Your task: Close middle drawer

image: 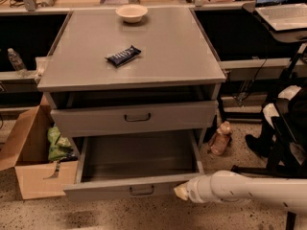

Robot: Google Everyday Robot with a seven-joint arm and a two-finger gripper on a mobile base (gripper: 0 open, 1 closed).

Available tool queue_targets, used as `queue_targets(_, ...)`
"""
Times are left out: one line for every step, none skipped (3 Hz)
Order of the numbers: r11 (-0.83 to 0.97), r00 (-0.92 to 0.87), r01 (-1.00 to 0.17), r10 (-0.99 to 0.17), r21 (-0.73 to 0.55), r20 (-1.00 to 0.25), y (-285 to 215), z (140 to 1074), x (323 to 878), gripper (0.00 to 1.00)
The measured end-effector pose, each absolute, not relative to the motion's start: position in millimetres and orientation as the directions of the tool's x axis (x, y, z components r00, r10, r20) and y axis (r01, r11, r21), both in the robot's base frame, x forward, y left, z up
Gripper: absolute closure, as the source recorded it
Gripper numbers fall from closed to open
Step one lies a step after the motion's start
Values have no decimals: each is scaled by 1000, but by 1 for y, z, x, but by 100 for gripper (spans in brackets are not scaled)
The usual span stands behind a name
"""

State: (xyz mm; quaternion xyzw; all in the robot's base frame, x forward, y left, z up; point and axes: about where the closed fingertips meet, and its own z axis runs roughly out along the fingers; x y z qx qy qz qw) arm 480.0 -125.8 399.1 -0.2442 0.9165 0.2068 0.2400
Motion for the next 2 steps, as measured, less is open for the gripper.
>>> queue_targets(792, -753, -555, -349, 254, -557, -122, 399, 488, 100)
queue_targets(782, -736, -570, -350, 252, -579, -117, 404, 500, 100)
